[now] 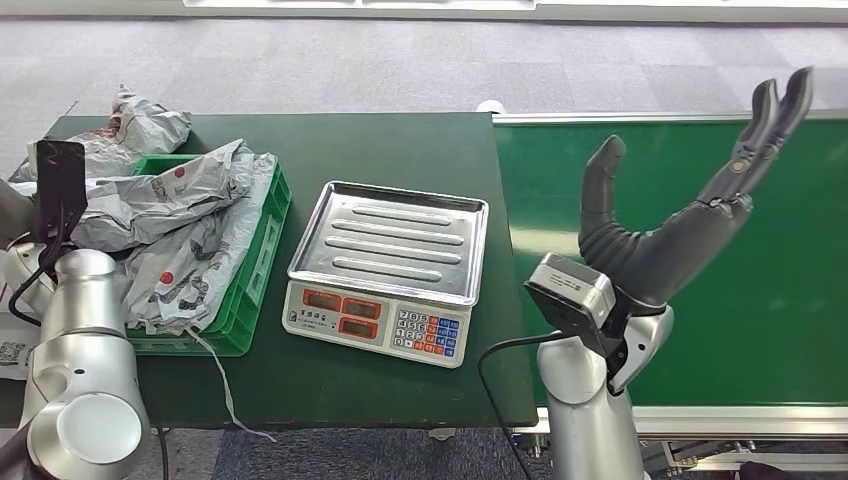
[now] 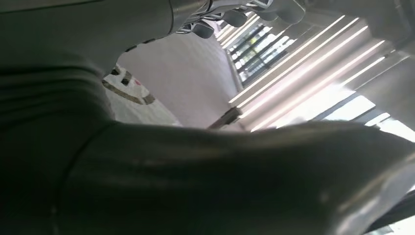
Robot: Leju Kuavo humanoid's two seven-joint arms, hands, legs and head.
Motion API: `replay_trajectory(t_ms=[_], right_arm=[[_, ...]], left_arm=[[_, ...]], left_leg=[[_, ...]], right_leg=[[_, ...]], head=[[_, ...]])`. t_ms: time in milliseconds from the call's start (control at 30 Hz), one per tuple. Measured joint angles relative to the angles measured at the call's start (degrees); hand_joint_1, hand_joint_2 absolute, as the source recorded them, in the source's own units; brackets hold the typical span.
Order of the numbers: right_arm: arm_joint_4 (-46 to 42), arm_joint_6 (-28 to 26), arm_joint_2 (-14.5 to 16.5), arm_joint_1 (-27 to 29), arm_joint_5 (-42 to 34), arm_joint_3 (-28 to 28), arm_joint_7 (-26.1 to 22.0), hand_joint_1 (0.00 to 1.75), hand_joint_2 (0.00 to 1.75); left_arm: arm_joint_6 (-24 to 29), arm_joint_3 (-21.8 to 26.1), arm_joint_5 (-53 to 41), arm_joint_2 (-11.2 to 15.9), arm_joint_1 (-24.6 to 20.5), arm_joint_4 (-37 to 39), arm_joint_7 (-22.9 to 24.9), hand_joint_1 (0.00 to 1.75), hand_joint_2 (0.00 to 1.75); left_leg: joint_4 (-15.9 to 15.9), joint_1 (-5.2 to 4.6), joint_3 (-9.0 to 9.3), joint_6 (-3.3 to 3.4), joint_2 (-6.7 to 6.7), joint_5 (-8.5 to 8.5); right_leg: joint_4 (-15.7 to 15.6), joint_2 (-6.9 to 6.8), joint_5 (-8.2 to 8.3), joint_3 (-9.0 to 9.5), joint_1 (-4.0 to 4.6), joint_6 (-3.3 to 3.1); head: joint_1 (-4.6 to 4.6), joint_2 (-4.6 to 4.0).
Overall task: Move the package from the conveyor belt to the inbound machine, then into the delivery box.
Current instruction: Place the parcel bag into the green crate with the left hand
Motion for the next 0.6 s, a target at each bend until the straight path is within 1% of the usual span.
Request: replay_trajectory(t_ms=[33,67,100,167,200,267,300,367,433,467,533,600], right_arm=[[0.0,0.0,0.0,-0.1,0.0,0.0,0.1,0.0,1.75],[0.0,0.0,0.0,-0.2,0.0,0.0,0.2,0.0,1.75],[0.0,0.0,0.0,-0.3,-0.2,0.0,0.2,0.0,1.75],[0.0,0.0,0.0,-0.4,-1.5,0.0,-0.3,0.0,1.75],[0.0,0.0,0.0,-0.4,-2.7,0.0,-0.7,0.0,1.75],[0.3,0.0,0.0,-0.4,-6.9,0.0,-2.6,0.0,1.75],[0.8,0.0,0.0,-0.3,-10.3,0.0,-4.1,0.0,1.75],[2.0,0.3,0.0,0.3,-19.3,0.6,-7.4,0.0,1.75],[3.0,1.7,-0.2,0.9,-28.0,2.4,-9.2,0.0,1.75],[3.2,3.1,-0.4,1.3,-31.5,3.7,-9.5,0.0,1.75],[3.4,7.3,-1.0,2.3,-36.2,6.5,-9.9,0.0,1.75],[3.4,11.9,-1.6,3.8,-38.7,8.6,-10.8,0.0,1.75]], left_arm=[[0.0,1.1,3.5,-0.6,-0.2,-0.7,-4.4,0.0,0.0],[-0.1,1.8,8.7,-1.4,-0.4,-1.8,-8.6,0.0,0.44],[-0.3,1.8,14.9,-2.2,-0.2,-3.4,-11.6,0.0,0.87],[-1.7,-0.6,27.5,-4.2,1.4,-8.5,-14.0,0.0,1.75],[-2.9,-2.6,32.3,-5.2,2.5,-11.2,-13.8,0.0,1.75],[-6.2,-7.2,38.4,-6.9,5.3,-16.5,-12.0,0.0,1.75],[-8.6,-10.1,40.5,-7.6,7.2,-19.7,-10.5,0.0,1.75],[-14.8,-17.4,44.5,-8.8,12.2,-26.9,-7.4,0.0,1.75],[-21.9,-25.1,48.6,-9.3,16.9,-33.0,-5.8,0.0,1.75],[-26.1,-28.5,50.7,-9.4,19.0,-35.6,-5.7,0.0,1.75],[-35.9,-34.3,54.9,-9.7,23.6,-40.2,-6.9,0.0,1.75],[-45.5,-39.3,58.5,-10.2,28.0,-43.8,-8.3,0.0,1.75]], left_leg=[[0.0,0.0,0.0,0.0,0.0,0.0],[0.0,-0.01,0.01,0.0,0.0,0.0],[0.0,-0.01,0.01,0.0,0.01,-0.01],[0.0,-0.03,0.01,0.01,-0.01,-0.01],[0.0,-0.04,-0.01,0.02,-0.08,-0.01],[0.0,-0.04,-0.05,0.03,-0.26,-0.02],[0.0,-0.05,-0.04,0.04,-0.3,-0.04],[0.0,-0.06,-0.05,0.05,-0.29,-0.07],[0.0,-0.07,-0.09,0.06,-0.31,-0.09],[0.0,-0.08,-0.09,0.06,-0.3,-0.11],[0.0,-0.1,-0.06,0.06,-0.25,-0.17],[0.0,-0.1,-0.05,0.06,-0.22,-0.22]], right_leg=[[0.0,-0.01,0.0,0.0,0.0,0.0],[0.0,-0.01,0.0,0.01,-0.01,0.0],[0.0,0.01,0.0,0.01,-0.02,0.0],[0.0,0.02,0.0,0.01,-0.04,0.01],[0.0,-0.02,-0.01,0.02,-0.04,0.01],[0.0,-0.16,-0.03,0.07,-0.05,0.04],[0.0,-0.2,-0.05,0.09,-0.06,0.05],[0.0,-0.18,-0.07,0.1,-0.09,0.08],[-0.1,-0.19,-0.1,0.07,-0.11,0.12],[-0.1,-0.18,-0.11,0.06,-0.13,0.15],[-0.1,-0.14,-0.14,0.04,-0.13,0.16],[-0.1,-0.11,-0.18,0.02,-0.13,0.15]], head=[[0.01,0.0],[0.01,0.0],[0.02,0.0],[0.0,0.0],[0.01,0.0],[0.02,0.0],[0.02,0.0],[0.02,0.0],[0.03,0.0],[0.03,0.0],[0.02,0.0],[0.01,0.0]])
